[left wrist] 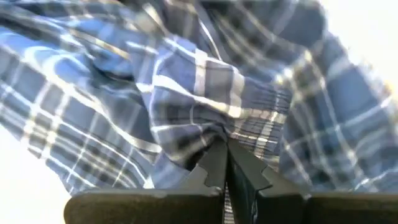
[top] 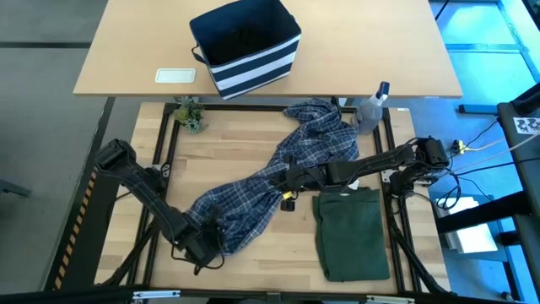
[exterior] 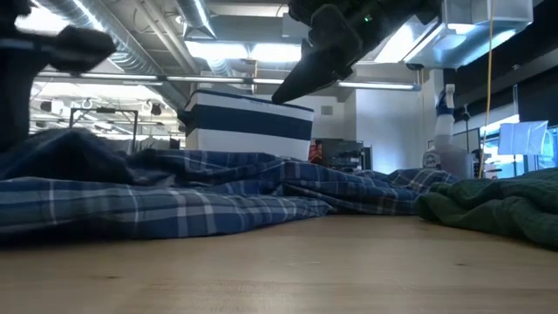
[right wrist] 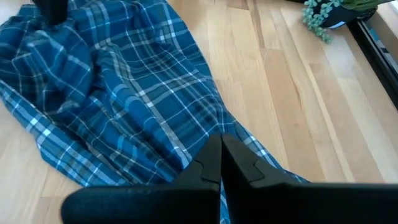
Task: Fold Laundry from Bin
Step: Fold the blue checkered pants
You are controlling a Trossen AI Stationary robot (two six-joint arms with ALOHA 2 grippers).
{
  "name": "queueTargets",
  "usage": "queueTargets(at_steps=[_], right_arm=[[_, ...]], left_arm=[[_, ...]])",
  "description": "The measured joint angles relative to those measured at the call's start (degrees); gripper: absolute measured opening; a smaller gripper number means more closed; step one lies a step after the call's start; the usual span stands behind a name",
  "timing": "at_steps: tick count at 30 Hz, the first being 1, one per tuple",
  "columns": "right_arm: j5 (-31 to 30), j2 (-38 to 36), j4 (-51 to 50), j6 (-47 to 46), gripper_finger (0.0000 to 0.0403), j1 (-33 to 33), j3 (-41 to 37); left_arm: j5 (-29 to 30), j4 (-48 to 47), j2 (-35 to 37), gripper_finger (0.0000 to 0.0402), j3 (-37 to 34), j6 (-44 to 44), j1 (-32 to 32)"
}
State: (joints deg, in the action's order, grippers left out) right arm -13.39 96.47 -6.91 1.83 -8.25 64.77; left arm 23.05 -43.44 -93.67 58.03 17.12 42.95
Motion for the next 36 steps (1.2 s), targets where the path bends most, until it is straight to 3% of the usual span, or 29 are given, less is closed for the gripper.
queueTargets(at_steps=[5, 8, 16, 22, 27, 36], right_arm=[[0.0, 0.0, 0.3, 0.0, 0.0001, 0.0, 0.0], [-0.1, 0.0, 0.4, 0.0, 0.0001, 0.0, 0.0], [-0.5, 0.0, 0.5, 0.0, 0.0001, 0.0, 0.0], [-1.1, 0.0, 0.5, 0.0, 0.0001, 0.0, 0.0], [-0.1, 0.0, 1.2, 0.1, 0.0001, 0.0, 0.0], [6.0, 3.9, 6.1, 4.1, 0.0001, -2.3, 0.0]], left_arm=[[-0.1, 0.5, 0.1, 0.0008, 3.0, 15.6, -1.7], [-3.2, 1.2, 0.1, 0.0031, 3.9, 19.7, -2.0], [-6.8, 1.9, 0.1, 0.0122, 4.3, 19.4, -1.1], [-3.7, 6.0, -0.6, 0.0175, 4.4, 12.9, 0.6], [-1.3, 5.5, -2.0, 0.0188, 3.0, 6.3, 1.4], [-0.6, 5.1, -3.2, 0.0189, 0.0, 5.1, -1.6]])
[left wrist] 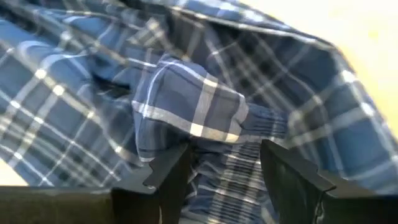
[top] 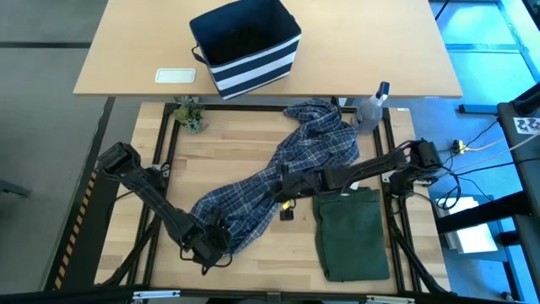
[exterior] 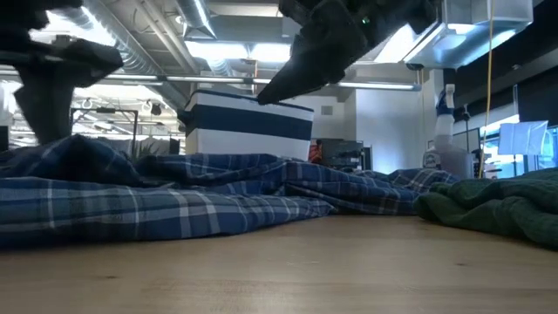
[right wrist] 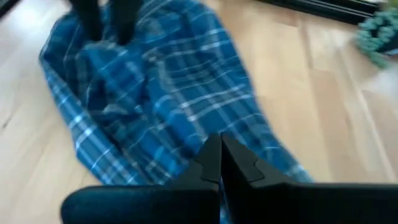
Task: Fold Laundry from Bin
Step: Fold the blue checkered pants
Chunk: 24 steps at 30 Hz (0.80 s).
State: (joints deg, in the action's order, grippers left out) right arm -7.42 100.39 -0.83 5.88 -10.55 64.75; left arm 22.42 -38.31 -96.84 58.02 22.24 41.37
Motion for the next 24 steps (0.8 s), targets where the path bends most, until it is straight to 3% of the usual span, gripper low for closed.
queueTargets(at_steps=[6, 10, 14, 20, 24], right_arm=[[0.4, 4.2, 2.4, 1.7, 0.0001, -1.6, 0.0], [1.3, 5.5, 4.7, 2.1, 0.0008, -2.2, 0.0], [2.1, 5.7, 6.8, 3.4, 0.0049, -3.2, 0.0], [1.6, 6.1, 11.8, 4.9, 0.0129, -4.5, 0.0], [0.4, 6.1, 13.8, 5.1, 0.0161, -4.8, 0.0]], left_arm=[[1.5, 0.0, 0.0, 0.0165, -1.1, -0.4, -1.9], [2.8, -0.2, 0.0, 0.0095, -1.3, -0.6, -2.2], [2.9, -0.4, 0.1, 0.0012, -1.3, -1.0, -2.8], [4.7, -1.5, 0.2, 0.0001, 0.5, -3.1, -3.8], [5.2, -2.2, 0.2, 0.0001, 1.9, -3.6, -4.8]])
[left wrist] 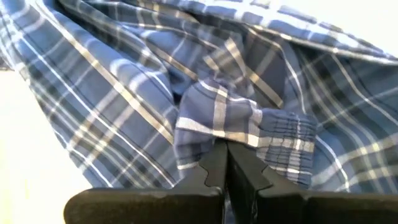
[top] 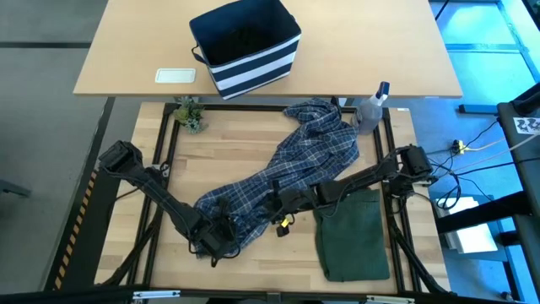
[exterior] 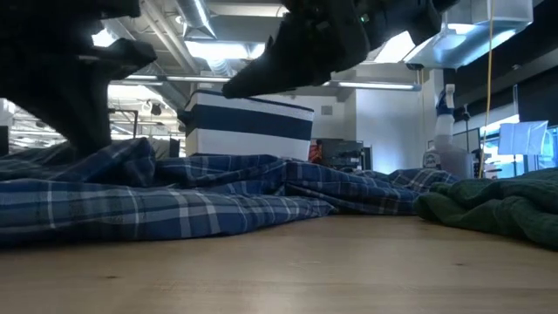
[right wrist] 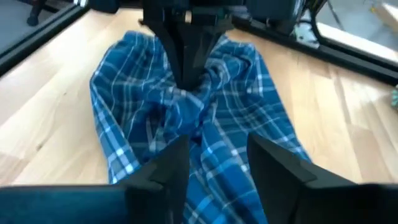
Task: Fold Laundry from Bin
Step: Fold the blue checkered pants
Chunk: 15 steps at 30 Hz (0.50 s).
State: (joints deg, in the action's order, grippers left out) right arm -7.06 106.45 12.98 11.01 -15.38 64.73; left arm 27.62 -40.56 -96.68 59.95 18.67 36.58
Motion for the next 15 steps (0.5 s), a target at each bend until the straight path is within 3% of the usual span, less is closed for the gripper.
queueTargets(at_steps=[15], right_arm=[[0.2, 0.5, 3.8, 1.3, 0.0177, 0.0, 0.0]], left_arm=[[4.0, -9.5, 0.1, 0.0000, 8.0, -1.4, 0.0]])
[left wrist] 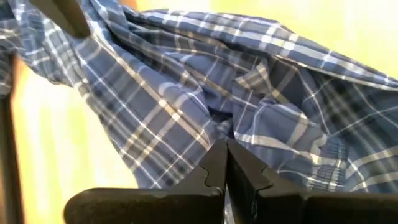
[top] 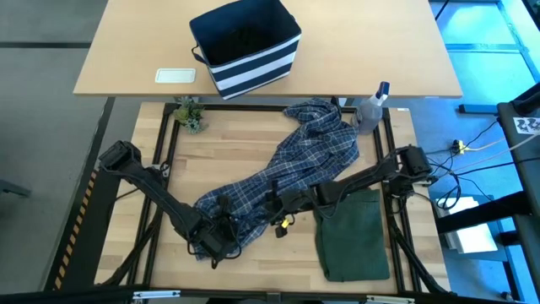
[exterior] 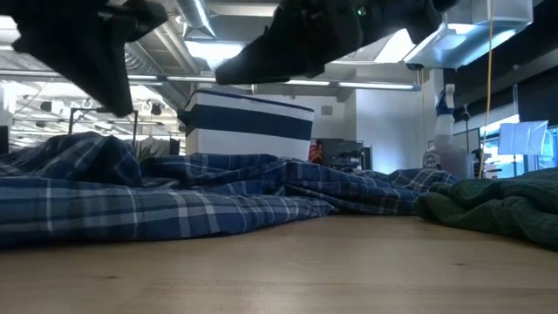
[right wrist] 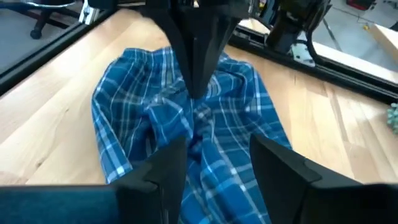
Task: Fold Laundry from Bin
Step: Fold the blue checkered pants
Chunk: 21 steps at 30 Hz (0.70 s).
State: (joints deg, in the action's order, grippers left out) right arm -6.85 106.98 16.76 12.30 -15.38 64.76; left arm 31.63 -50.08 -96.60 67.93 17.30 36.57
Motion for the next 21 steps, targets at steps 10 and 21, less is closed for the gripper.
queueTargets(at_steps=[10, 21], right_arm=[[2.2, 4.0, 2.5, 4.0, 0.0177, 0.0, 1.7], [-2.4, 16.0, -8.2, 14.9, 0.0177, -3.0, 18.1]], left_arm=[[2.8, -8.8, 0.4, 0.0000, 3.9, 3.9, 1.7], [9.7, -19.2, 4.4, 0.0000, 3.0, 22.1, 9.2]])
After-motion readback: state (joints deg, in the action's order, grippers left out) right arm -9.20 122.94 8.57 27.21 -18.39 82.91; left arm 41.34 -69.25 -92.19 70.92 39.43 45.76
